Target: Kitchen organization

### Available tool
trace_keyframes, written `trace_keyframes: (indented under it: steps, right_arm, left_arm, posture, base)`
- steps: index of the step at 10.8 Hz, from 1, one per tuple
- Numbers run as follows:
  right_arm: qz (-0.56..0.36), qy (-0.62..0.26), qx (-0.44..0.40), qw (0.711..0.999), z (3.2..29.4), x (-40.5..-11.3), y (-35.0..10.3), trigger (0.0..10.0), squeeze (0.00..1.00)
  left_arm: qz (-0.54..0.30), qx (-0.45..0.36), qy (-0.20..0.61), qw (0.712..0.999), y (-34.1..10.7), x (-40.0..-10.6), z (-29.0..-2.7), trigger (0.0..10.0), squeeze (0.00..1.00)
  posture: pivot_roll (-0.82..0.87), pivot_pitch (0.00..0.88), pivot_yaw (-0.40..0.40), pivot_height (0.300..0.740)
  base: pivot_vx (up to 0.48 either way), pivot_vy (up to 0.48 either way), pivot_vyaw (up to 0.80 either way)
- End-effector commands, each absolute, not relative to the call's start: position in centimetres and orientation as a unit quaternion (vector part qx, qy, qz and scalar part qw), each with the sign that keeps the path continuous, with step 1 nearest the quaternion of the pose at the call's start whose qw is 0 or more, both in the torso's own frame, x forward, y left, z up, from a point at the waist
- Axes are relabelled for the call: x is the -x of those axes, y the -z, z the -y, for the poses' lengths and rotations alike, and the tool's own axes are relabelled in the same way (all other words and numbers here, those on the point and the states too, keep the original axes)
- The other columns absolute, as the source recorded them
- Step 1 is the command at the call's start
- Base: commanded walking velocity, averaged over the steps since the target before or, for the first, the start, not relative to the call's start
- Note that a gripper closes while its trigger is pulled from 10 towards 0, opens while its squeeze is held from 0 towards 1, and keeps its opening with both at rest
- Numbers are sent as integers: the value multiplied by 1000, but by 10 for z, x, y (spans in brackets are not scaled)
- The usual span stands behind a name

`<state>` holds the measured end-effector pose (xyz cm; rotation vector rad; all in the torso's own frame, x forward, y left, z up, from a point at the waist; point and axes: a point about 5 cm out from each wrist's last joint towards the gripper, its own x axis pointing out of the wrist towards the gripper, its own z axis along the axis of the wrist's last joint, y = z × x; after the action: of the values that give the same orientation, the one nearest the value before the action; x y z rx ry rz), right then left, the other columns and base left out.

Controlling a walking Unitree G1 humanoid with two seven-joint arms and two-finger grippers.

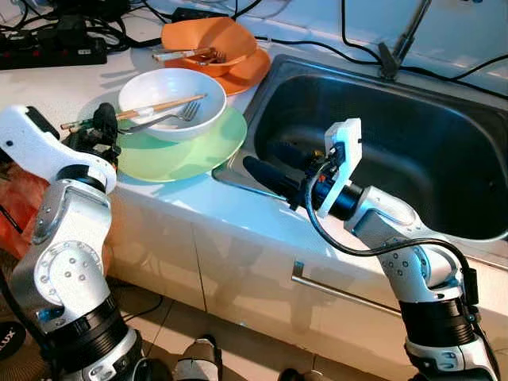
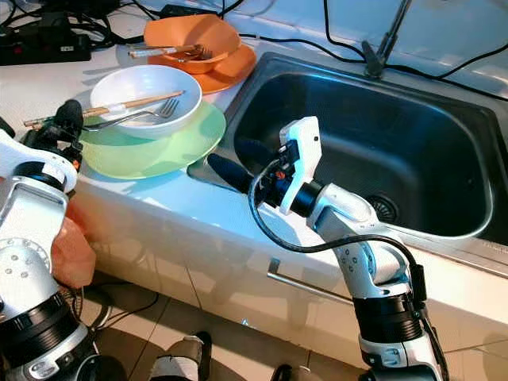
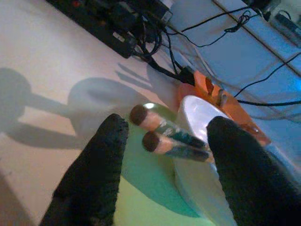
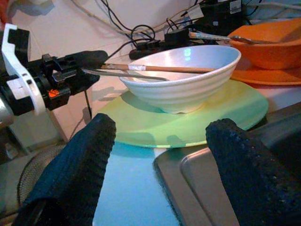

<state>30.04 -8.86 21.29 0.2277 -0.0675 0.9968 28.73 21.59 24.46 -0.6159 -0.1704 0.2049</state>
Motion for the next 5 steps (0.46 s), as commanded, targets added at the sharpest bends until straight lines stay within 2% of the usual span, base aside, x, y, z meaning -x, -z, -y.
trace_keyframes:
  steps: [1, 2, 5]
  right_arm:
    - [36, -481, -104, 870, 90, -297, -213, 10000, 0]
    - [37, -481, -104, 870, 90, -297, -214, 10000, 0]
    - [36, -480, -105, 870, 86, -296, -212, 10000, 0]
  left_arm:
    - [74, 330, -97, 936, -244, -289, -214, 3451, 0]
    - [72, 346, -88, 931, -243, -289, -212, 0, 0]
    - [76, 370, -80, 922, -245, -288, -208, 0, 0]
  posture:
    - [235, 132, -41, 740]
    - [235, 133, -40, 740]
    - [235, 133, -39, 740]
  base:
    - [0, 0, 0]
    - [0, 0, 0]
    - [0, 0, 0]
